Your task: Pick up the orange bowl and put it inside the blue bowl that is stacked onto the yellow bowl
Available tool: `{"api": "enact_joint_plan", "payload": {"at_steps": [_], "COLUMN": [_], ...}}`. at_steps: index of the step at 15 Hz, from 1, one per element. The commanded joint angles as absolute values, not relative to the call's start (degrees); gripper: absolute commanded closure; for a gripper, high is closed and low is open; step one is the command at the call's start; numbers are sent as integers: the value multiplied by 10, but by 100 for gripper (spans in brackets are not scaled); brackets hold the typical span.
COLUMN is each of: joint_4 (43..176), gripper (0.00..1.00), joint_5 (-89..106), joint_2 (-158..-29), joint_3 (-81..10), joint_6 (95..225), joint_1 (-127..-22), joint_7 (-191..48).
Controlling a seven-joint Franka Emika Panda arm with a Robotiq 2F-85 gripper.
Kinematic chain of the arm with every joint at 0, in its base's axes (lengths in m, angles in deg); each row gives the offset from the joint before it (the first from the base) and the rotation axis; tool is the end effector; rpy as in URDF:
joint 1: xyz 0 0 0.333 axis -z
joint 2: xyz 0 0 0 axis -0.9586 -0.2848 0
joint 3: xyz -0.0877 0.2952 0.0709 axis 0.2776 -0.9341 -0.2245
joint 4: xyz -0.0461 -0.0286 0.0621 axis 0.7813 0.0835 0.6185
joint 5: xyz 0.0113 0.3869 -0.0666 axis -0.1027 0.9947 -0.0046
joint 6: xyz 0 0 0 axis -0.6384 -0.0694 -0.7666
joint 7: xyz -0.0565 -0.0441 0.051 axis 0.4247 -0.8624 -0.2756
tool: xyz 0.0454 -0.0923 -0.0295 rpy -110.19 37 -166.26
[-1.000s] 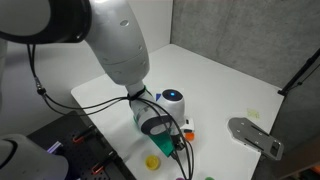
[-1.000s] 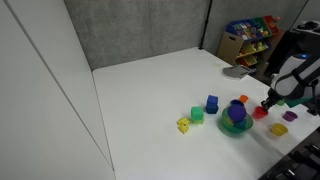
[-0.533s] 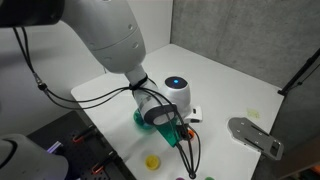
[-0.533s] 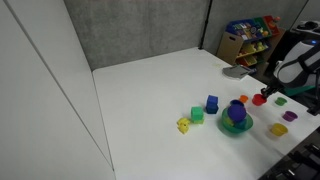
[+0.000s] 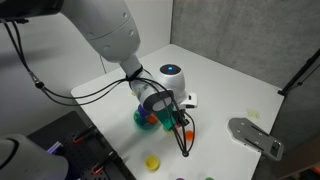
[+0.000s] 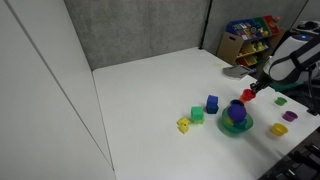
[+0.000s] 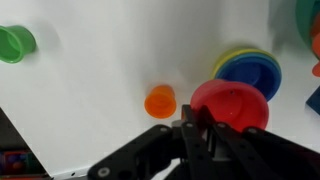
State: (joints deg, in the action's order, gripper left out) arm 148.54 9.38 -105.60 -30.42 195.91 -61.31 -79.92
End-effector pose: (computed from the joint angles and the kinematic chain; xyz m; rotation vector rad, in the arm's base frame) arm 0.5011 -0.1943 0.1506 2.9920 -0.3469 0.2338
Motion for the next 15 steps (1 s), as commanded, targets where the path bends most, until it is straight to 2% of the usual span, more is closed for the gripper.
{"api": "enact_joint_plan", "payload": {"at_steps": [1, 15], "joint_4": [1457, 1412], "gripper": [95, 95], "joint_5": [106, 150], "joint_2": [-1070, -1131], "joint_3": [-307, -372], "joint_6": [1945, 1916], "joint_1": [-626, -585], "joint_7": [-778, -795]}}
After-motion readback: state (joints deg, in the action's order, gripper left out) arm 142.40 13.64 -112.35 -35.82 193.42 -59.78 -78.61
